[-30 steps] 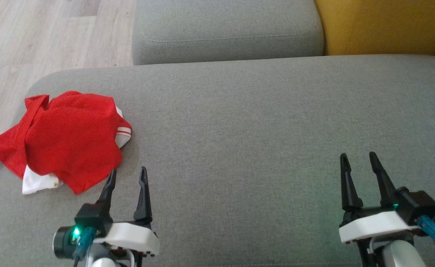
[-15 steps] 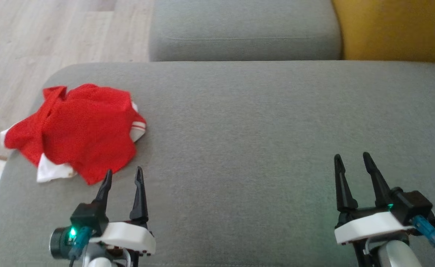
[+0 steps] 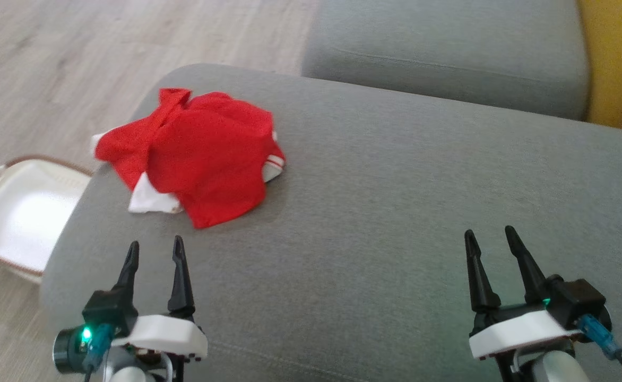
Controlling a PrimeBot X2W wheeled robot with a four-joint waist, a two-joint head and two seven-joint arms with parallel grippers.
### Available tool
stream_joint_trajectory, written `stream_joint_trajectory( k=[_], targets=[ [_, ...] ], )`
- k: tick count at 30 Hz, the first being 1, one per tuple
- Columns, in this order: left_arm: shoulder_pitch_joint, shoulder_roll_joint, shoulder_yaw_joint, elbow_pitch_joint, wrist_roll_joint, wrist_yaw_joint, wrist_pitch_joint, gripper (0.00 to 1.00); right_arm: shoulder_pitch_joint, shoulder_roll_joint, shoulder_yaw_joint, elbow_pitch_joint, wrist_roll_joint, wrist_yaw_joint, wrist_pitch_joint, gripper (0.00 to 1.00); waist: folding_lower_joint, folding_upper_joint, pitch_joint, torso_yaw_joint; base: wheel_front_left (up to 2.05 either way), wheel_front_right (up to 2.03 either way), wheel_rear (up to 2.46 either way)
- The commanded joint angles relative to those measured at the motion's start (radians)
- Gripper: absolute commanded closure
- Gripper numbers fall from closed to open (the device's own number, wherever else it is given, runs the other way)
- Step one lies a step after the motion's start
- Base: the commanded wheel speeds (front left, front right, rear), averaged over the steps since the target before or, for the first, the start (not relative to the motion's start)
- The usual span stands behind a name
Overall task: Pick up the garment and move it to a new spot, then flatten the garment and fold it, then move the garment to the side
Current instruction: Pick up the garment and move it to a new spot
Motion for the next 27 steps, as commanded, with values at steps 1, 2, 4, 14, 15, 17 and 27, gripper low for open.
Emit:
stream_joint_trajectory(
  k=[1, 2, 4, 14, 15, 17, 27],
  targets=[
    [-0.034, -0.003, 0.041, -0.037, 0.009, 0.0, -0.012, 0.0, -0.026, -0.008, 0.029, -0.032, 0.011, 0.004, -0.011, 0.0, 0.0, 0.0, 0.002, 0.051, 0.0, 0.0, 0.0],
    [-0.033, -0.003, 0.044, -0.037, 0.011, -0.002, -0.012, 0.0, -0.025, -0.008, 0.032, -0.032, 0.011, 0.004, -0.011, 0.0, 0.0, 0.0, 0.002, 0.062, 0.0, 0.0, 0.0],
    [-0.033, -0.003, 0.051, -0.038, 0.013, -0.004, -0.012, 0.0, -0.024, -0.008, 0.04, -0.033, 0.014, 0.004, -0.011, 0.0, 0.0, 0.0, 0.003, 0.083, 0.0, 0.0, 0.0],
    [-0.031, -0.003, 0.089, -0.044, 0.013, -0.01, -0.012, 0.0, -0.006, -0.008, 0.075, -0.032, 0.028, 0.004, -0.011, 0.0, 0.0, 0.0, 0.007, 0.151, 0.0, 0.0, 0.0],
    [-0.031, -0.003, 0.094, -0.045, 0.013, -0.011, -0.012, 0.0, -0.006, -0.008, 0.076, -0.033, 0.027, 0.004, -0.011, 0.0, 0.0, 0.0, 0.011, 0.151, 0.0, 0.0, 0.0],
    [-0.035, -0.003, 0.106, -0.046, 0.011, -0.012, -0.012, 0.0, -0.008, -0.008, 0.075, -0.035, 0.024, 0.004, -0.011, 0.0, 0.0, 0.0, 0.021, 0.146, 0.0, 0.0, 0.0],
    [-0.207, 0.067, 0.171, 0.013, 0.015, -0.076, -0.012, 0.0, -0.063, -0.008, -0.009, -0.082, -0.026, 0.004, -0.011, 0.0, 0.0, 0.0, 0.152, 0.075, 0.0, 0.0, 0.0]
  ],
)
